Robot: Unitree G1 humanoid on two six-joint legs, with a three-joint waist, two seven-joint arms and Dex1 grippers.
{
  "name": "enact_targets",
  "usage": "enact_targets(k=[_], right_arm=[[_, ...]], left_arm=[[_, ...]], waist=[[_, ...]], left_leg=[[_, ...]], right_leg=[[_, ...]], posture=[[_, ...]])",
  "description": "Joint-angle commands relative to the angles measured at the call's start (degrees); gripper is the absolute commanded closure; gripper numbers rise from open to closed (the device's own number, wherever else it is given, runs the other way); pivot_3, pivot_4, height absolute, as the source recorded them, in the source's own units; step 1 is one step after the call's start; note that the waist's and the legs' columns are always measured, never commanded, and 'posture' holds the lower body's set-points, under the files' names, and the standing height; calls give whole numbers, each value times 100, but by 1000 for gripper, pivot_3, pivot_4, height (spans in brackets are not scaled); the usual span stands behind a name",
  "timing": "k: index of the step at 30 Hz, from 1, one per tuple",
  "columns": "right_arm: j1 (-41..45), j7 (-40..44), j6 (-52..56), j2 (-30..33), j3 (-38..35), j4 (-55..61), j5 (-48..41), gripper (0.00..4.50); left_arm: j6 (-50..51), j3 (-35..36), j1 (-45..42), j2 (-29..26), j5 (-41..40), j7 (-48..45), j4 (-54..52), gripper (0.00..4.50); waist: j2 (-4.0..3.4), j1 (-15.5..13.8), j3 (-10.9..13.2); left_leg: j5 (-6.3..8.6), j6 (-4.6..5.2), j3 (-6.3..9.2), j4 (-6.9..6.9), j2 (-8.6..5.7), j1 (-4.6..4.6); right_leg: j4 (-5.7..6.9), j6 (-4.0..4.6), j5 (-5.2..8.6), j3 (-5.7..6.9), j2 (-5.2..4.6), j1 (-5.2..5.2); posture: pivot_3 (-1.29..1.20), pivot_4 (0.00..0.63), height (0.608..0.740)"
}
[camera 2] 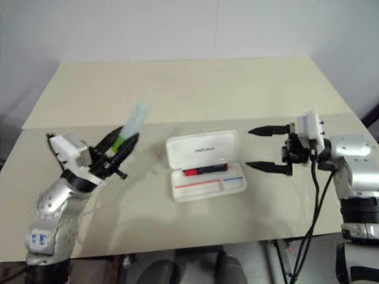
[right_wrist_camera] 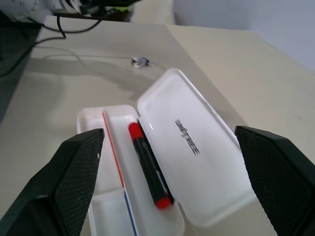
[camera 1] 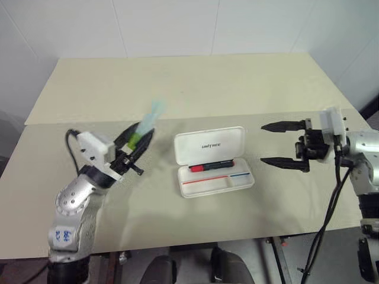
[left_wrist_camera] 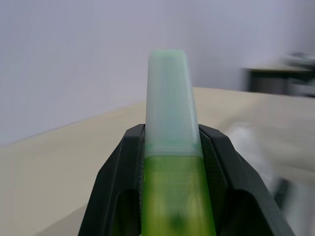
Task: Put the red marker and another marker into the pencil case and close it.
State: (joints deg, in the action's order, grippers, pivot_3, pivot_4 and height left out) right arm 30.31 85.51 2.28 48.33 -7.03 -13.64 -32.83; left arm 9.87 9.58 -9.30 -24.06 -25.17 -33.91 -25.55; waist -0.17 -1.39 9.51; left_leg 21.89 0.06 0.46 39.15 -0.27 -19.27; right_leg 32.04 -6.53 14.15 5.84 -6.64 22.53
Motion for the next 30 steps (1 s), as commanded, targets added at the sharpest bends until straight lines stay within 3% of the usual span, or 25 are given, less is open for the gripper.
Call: enact_targets(k=[1,6,13,24,30], right_arm=[[-322,-95,9,266,-505,402,-79,0],[-911,-175,123,411,-866,840,-163,0],[-1767,-463,610,559,-1364,1759,-355,0],[-2163,-785,1200,727,-1755,2535,-592,0],[-2203,-970,1290,644,-1730,2734,-634,0]], left_arm=[[-156,-317,-474,-298,-270,-945,364,3351],[-264,-967,-1021,-499,-82,-1876,936,3351],[-559,-1731,-1305,-348,550,-2320,1892,3351],[-436,-2440,-1463,216,1356,-1963,2433,3351],[-233,-2632,-1376,254,1513,-1960,2370,3351]], waist=[[0,-12,0],[0,-15,0],[0,-17,0],[1,-70,0],[1,-108,0]], left_leg=[[0,0,-10,0,2,3],[-1,1,-69,4,3,7],[-1,2,-86,5,3,9],[-3,5,-87,7,8,8],[-3,5,-89,7,5,9]], right_leg=[[0,0,0,8,-1,-2],[1,-1,-1,26,4,-8],[0,-3,-2,28,7,-7],[0,-10,-6,25,4,-8],[0,-10,-6,25,4,-8]], posture=[[0,150,740],[0,150,740],[0,150,740],[0,150,740],[0,150,740]])
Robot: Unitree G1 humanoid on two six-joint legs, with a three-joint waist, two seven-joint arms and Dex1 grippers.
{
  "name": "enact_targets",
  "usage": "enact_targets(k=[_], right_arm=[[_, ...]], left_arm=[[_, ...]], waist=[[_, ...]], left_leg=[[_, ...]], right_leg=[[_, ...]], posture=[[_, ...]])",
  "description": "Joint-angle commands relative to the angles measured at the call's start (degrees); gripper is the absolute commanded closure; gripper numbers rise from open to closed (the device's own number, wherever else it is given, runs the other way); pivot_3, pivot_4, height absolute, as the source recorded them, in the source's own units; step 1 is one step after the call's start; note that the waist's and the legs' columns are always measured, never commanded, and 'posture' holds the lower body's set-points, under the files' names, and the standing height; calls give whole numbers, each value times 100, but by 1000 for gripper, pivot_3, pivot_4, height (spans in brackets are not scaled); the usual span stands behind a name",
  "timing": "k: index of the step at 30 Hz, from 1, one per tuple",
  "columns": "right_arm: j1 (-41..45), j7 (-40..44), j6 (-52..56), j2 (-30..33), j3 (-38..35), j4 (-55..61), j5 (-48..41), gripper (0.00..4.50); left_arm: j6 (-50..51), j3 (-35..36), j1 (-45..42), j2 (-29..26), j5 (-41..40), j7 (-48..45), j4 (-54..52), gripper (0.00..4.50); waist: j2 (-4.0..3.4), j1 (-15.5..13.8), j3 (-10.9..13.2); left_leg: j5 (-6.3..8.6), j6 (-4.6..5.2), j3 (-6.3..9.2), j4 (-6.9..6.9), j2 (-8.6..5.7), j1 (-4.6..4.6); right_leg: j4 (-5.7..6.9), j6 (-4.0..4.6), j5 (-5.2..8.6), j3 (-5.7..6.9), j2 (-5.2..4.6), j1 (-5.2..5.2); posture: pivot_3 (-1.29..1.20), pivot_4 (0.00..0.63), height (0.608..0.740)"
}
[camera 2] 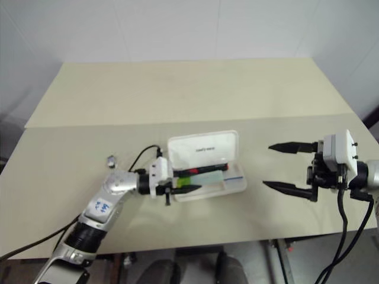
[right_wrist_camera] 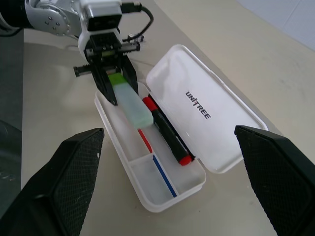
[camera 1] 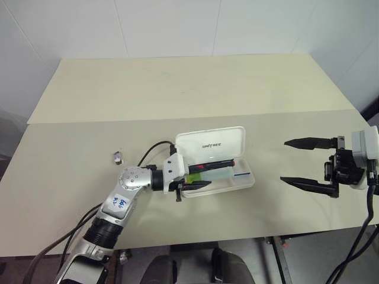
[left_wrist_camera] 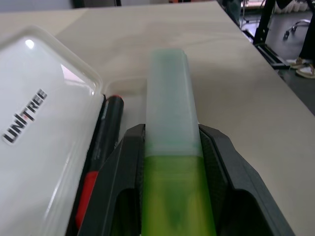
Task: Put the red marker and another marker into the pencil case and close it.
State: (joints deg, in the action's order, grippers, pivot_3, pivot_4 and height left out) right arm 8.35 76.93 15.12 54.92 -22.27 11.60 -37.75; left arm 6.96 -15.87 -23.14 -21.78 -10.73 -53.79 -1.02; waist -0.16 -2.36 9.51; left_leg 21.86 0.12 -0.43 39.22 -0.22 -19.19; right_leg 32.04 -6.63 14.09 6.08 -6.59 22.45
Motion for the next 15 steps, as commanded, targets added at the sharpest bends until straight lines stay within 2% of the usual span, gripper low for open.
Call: enact_targets(k=[1,5,7,9,15], right_arm=[[-10,-131,7,-27,-199,226,-143,0],[8,-191,-10,-77,-163,251,-143,0],[48,-216,-27,-108,-130,245,-135,0],[102,-236,-50,-148,-85,231,-122,0],[217,-263,-88,-231,28,202,-84,0]], left_arm=[[146,-100,24,20,68,33,-105,3351],[282,-90,80,24,60,81,-174,3351],[409,-110,115,-30,81,76,-220,2617],[410,-91,98,-36,143,139,-218,2133],[462,-31,-52,53,66,163,-281,75]], waist=[[0,-22,0],[0,-53,0],[0,-55,0],[0,-56,0],[0,-55,0]], left_leg=[[0,0,0,0,0,0],[0,1,0,1,1,0],[0,1,0,1,1,-1],[-1,1,0,1,0,-1],[-1,2,0,1,0,-1]], right_leg=[[0,0,0,0,0,0],[0,0,0,0,0,0],[0,0,0,0,-1,0],[0,0,0,0,-1,0],[0,0,0,0,0,0]], posture=[[0,150,740],[0,150,740],[0,150,740],[0,150,740],[0,150,740]])
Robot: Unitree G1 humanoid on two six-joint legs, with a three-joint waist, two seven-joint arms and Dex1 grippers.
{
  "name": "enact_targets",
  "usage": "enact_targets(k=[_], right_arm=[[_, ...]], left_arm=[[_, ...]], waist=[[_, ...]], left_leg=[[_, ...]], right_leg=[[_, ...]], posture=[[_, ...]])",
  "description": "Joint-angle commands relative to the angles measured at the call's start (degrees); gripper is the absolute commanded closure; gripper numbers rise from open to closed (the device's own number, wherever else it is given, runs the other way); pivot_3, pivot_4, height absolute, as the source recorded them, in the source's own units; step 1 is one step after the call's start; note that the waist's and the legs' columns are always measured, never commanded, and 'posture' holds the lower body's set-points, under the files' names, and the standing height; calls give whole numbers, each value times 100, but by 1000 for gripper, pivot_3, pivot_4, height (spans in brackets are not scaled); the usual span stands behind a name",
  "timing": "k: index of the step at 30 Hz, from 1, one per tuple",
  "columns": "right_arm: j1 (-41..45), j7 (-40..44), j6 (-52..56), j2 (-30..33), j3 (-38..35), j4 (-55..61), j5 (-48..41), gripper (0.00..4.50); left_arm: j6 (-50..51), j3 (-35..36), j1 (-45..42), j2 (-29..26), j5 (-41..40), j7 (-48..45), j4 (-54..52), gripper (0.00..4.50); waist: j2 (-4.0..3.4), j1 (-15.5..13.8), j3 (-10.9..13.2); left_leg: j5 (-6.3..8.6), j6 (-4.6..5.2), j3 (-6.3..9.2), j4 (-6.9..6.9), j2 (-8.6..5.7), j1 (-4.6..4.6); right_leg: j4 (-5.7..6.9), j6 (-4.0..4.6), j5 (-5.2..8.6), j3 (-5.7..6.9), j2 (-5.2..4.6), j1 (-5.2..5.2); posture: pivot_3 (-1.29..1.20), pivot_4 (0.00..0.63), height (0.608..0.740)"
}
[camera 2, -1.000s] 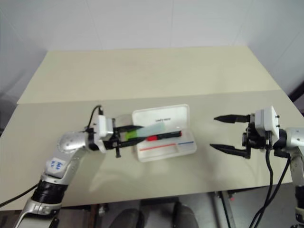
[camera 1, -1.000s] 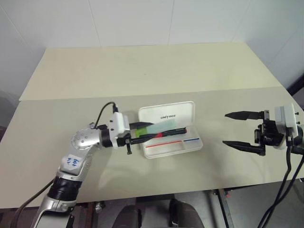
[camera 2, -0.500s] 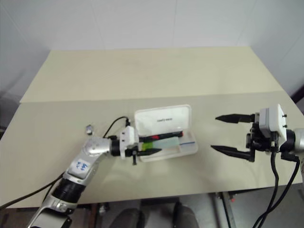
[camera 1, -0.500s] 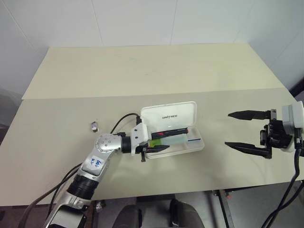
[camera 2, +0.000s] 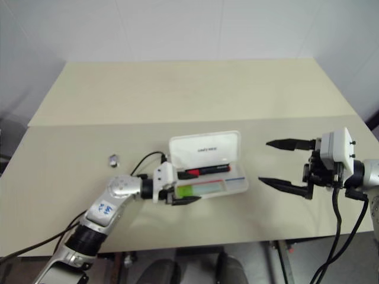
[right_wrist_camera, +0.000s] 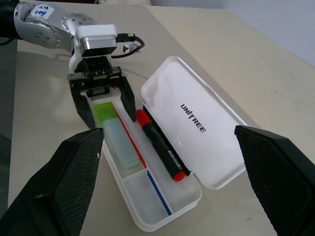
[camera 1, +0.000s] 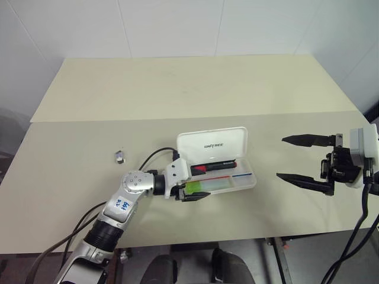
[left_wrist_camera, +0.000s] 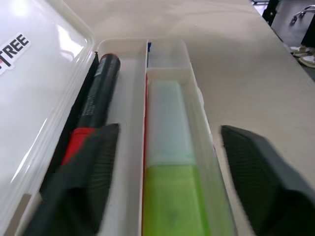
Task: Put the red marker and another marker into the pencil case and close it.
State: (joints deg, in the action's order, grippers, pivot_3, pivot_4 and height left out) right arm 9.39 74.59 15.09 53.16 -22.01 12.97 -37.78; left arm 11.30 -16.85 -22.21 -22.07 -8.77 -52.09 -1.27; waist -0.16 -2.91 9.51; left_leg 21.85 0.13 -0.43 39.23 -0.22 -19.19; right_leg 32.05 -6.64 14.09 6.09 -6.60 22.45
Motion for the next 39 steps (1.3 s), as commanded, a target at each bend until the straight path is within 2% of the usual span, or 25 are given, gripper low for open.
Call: enact_targets(k=[1,7,10,14,19,22,25,30,39], right_arm=[[135,-33,-92,-69,27,55,-73,0],[364,25,-212,-178,243,-139,6,0],[621,101,-343,-351,501,-366,65,0],[867,210,-486,-567,782,-612,151,0],[1434,461,-746,-932,1238,-1197,332,0],[1680,598,-863,-1043,1367,-1481,405,0],[2011,778,-970,-1187,1537,-1815,490,0],[2261,916,-1075,-1257,1609,-2092,572,0],[2372,918,-1125,-1292,1624,-2186,619,0]], left_arm=[[77,88,-162,102,-195,-29,-297,31],[399,311,0,146,-618,-28,-777,31],[524,683,433,88,-987,107,-1377,31],[236,1097,987,12,-892,505,-1889,31],[-160,2272,2406,494,-278,2295,-2799,31],[-221,2512,2887,609,371,3056,-2940,31],[-213,2756,3374,992,910,3981,-3021,31],[-71,2739,3353,1245,1047,4423,-2906,31],[406,2836,2412,1286,1215,5068,-1876,31]], waist=[[0,-1,0],[0,9,0],[0,39,0],[0,88,0],[1,153,-1],[1,131,-1],[1,131,-2],[3,102,-3],[2,144,-3]], left_leg=[[0,0,0,1,0,0],[-1,1,0,1,0,0],[-1,1,1,1,8,1],[-1,1,2,1,17,2],[0,1,39,1,18,8],[0,1,41,1,15,9],[0,1,49,0,13,5],[1,3,61,0,6,0],[2,2,59,-4,7,1]], right_leg=[[0,0,0,0,0,0],[0,0,0,0,0,0],[0,0,0,-1,0,0],[0,0,0,-2,0,0],[0,-1,-2,-15,-6,0],[2,-2,-4,-16,-5,1],[2,0,-5,-16,-5,1],[0,0,-7,-17,-13,2],[1,0,-7,-11,-11,5]], posture=[[0,150,740],[0,150,740],[0,150,740],[0,150,740],[0,150,740],[0,150,740],[0,150,740],[0,150,740],[0,150,740]])
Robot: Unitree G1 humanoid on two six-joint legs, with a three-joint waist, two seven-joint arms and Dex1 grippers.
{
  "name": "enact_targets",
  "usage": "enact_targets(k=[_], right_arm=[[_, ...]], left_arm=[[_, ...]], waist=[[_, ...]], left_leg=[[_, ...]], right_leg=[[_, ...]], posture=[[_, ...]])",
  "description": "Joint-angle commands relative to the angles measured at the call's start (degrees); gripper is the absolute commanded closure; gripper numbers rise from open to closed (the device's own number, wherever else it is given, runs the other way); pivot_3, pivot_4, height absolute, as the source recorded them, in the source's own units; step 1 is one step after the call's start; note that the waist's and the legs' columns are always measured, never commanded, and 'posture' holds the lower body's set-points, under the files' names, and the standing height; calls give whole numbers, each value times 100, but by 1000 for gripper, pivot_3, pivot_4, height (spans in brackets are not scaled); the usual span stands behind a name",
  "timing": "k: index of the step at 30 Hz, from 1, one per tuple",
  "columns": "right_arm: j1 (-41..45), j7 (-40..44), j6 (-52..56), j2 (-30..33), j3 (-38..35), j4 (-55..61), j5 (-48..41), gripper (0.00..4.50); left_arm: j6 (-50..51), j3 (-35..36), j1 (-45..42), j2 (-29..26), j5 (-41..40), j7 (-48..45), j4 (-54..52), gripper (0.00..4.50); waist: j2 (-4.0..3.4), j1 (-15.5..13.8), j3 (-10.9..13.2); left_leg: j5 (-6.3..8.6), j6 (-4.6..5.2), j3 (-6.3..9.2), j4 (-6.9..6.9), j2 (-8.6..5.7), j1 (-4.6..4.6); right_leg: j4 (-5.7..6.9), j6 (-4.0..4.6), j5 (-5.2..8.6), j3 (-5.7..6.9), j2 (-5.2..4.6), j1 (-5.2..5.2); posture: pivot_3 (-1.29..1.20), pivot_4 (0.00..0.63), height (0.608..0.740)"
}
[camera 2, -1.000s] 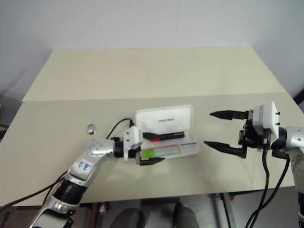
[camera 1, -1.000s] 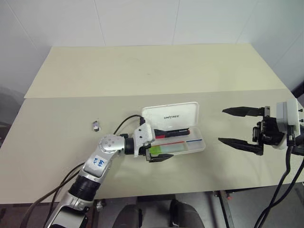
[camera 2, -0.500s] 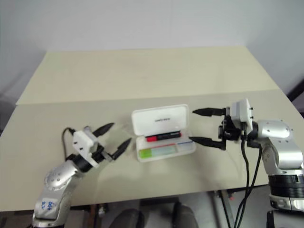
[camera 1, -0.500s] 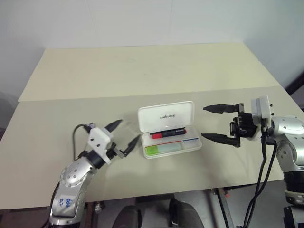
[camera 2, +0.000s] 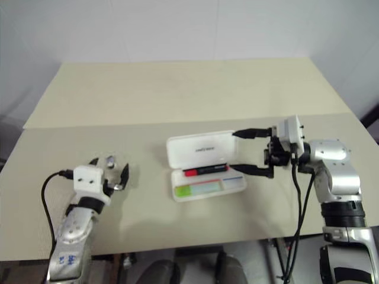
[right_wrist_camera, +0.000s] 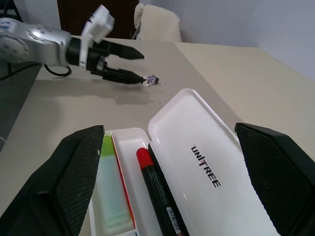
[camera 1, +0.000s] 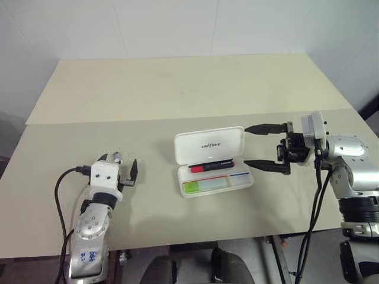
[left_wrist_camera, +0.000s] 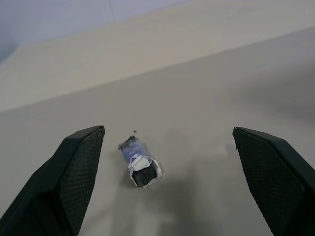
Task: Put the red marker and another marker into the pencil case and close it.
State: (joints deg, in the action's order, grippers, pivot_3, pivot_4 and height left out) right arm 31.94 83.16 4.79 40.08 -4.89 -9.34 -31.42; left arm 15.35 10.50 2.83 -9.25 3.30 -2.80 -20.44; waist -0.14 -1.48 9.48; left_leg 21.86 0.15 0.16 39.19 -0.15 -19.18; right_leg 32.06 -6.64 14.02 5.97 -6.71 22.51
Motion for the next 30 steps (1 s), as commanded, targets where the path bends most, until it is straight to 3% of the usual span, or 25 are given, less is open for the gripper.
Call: enact_targets(k=[1,11,15,24,30], right_arm=[[124,62,-102,21,-90,41,-11,0],[158,46,-152,47,-113,-5,12,0],[121,35,-151,62,-151,25,9,0],[102,8,-165,75,-191,32,5,0],[78,-3,-175,77,-204,37,7,0]], left_arm=[[47,118,-127,26,-34,162,77,31],[347,221,-655,332,-278,497,697,31],[460,250,-756,577,-408,666,805,901],[593,178,-796,538,-455,647,755,4001],[334,271,-931,566,-631,599,577,4130]], waist=[[0,3,0],[1,-5,-1],[1,-11,-1],[1,-22,-1],[1,-22,-1]], left_leg=[[0,0,0,0,1,0],[0,-1,-2,1,-1,0],[0,-1,-1,1,0,0],[0,-1,-2,2,-3,1],[-1,-1,-2,3,-3,1]], right_leg=[[0,0,0,1,1,1],[1,-2,-1,2,-1,1],[1,-2,-1,2,-1,1],[1,-3,-2,2,-3,0],[1,-4,-2,2,-2,-1]], posture=[[0,150,740],[0,150,740],[0,150,740],[0,150,740],[0,150,740]])
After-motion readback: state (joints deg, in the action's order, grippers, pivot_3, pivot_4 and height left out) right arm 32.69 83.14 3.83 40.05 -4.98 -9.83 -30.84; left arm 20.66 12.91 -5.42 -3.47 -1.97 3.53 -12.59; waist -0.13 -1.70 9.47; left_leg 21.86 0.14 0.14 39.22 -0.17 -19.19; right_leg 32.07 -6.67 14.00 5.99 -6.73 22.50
